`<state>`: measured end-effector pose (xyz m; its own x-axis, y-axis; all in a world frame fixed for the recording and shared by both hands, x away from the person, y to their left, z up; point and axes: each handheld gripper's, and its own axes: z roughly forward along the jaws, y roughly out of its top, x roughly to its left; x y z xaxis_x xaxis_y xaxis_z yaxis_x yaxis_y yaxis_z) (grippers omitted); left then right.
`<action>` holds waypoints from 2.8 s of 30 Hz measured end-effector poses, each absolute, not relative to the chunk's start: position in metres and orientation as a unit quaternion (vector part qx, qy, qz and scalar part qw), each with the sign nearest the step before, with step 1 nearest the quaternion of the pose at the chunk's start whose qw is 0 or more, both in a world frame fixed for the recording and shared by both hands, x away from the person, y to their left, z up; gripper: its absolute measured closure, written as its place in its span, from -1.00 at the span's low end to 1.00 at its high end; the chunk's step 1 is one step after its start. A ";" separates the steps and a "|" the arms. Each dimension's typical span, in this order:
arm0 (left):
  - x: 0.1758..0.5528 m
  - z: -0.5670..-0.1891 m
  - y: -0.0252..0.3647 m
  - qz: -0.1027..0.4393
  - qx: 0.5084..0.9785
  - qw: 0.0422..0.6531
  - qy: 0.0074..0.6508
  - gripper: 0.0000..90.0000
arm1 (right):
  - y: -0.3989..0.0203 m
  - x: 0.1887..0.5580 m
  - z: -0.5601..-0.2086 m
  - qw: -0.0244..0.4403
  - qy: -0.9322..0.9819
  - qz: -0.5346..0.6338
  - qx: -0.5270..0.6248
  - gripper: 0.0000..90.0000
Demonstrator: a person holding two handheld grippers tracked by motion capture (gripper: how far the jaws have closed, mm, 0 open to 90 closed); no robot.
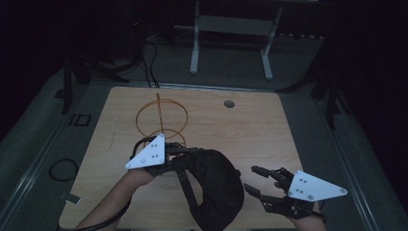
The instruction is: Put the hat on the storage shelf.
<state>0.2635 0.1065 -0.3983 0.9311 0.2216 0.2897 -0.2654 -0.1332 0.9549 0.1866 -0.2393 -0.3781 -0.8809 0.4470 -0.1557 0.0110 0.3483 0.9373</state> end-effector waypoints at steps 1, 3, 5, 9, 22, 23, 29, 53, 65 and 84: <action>0.262 -0.399 0.105 0.180 0.728 0.662 -0.019 0.97 | -0.237 0.186 -0.378 0.195 0.800 0.551 0.137 0.07; 0.261 -0.400 0.102 0.175 0.727 0.663 -0.027 0.97 | -0.231 0.184 -0.376 0.185 0.803 0.553 0.121 0.07; 0.261 -0.400 0.099 0.164 0.730 0.663 -0.024 0.97 | -0.226 0.183 -0.374 0.180 0.807 0.554 0.102 0.05; 0.264 -0.399 0.093 0.146 0.733 0.664 -0.020 0.98 | -0.214 0.183 -0.374 0.181 0.818 0.540 0.080 -0.09; 0.270 -0.405 0.093 0.131 0.717 0.685 0.015 0.98 | -0.194 0.196 -0.390 0.194 0.835 0.502 0.111 -0.13; 0.271 -0.405 0.093 0.128 0.716 0.686 0.018 0.98 | -0.191 0.197 -0.392 0.201 0.838 0.495 0.113 -0.11; 0.272 -0.405 0.093 0.123 0.710 0.693 0.028 0.98 | -0.185 0.201 -0.394 0.226 0.832 0.490 0.125 0.46; 0.270 -0.400 0.103 0.184 0.719 0.668 0.057 0.32 | -0.202 0.204 -0.371 0.256 0.784 0.536 0.180 0.99; 0.268 -0.408 0.119 0.211 0.725 0.647 0.109 -0.15 | -0.213 0.211 -0.349 0.285 0.759 0.551 0.199 0.99; 0.224 -0.458 0.166 0.206 0.760 0.594 0.166 -0.88 | -0.199 0.258 -0.307 0.332 0.730 0.554 0.225 0.99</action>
